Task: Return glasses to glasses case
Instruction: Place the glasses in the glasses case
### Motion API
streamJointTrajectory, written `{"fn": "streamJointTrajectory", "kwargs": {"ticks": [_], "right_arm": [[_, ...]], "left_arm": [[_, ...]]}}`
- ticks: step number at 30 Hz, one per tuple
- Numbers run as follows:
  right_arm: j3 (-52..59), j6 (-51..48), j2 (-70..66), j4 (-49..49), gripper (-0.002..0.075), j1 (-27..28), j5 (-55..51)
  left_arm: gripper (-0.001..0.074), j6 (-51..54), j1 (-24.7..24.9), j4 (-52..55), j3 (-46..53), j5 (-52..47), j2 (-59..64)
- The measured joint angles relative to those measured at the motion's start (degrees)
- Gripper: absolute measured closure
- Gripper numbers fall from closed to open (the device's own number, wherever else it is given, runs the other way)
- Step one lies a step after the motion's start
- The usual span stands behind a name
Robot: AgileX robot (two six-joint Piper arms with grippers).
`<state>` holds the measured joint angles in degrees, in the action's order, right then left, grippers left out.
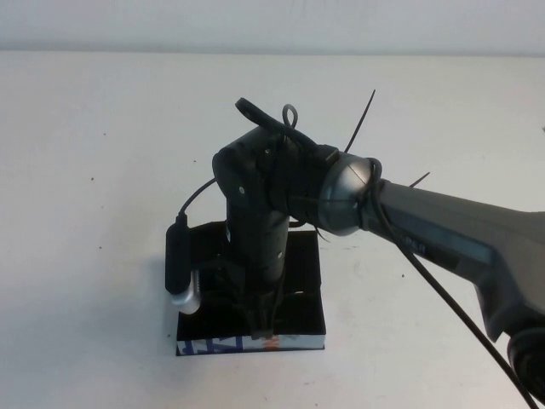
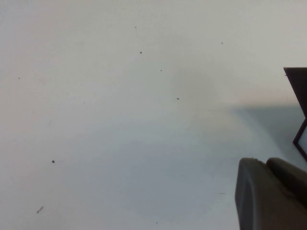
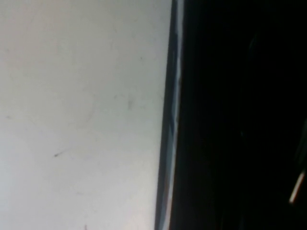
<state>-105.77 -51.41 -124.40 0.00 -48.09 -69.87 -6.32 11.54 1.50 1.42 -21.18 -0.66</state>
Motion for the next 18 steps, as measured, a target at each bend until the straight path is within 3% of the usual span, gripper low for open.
{"fn": "streamJointTrajectory", "kwargs": {"ticks": [18], "right_arm": [[0.0, 0.63, 0.64, 0.0, 0.0655, -0.63, 0.0]], "left_arm": [[0.0736, 0.0, 0.0, 0.0, 0.0, 0.0, 0.0]]}}
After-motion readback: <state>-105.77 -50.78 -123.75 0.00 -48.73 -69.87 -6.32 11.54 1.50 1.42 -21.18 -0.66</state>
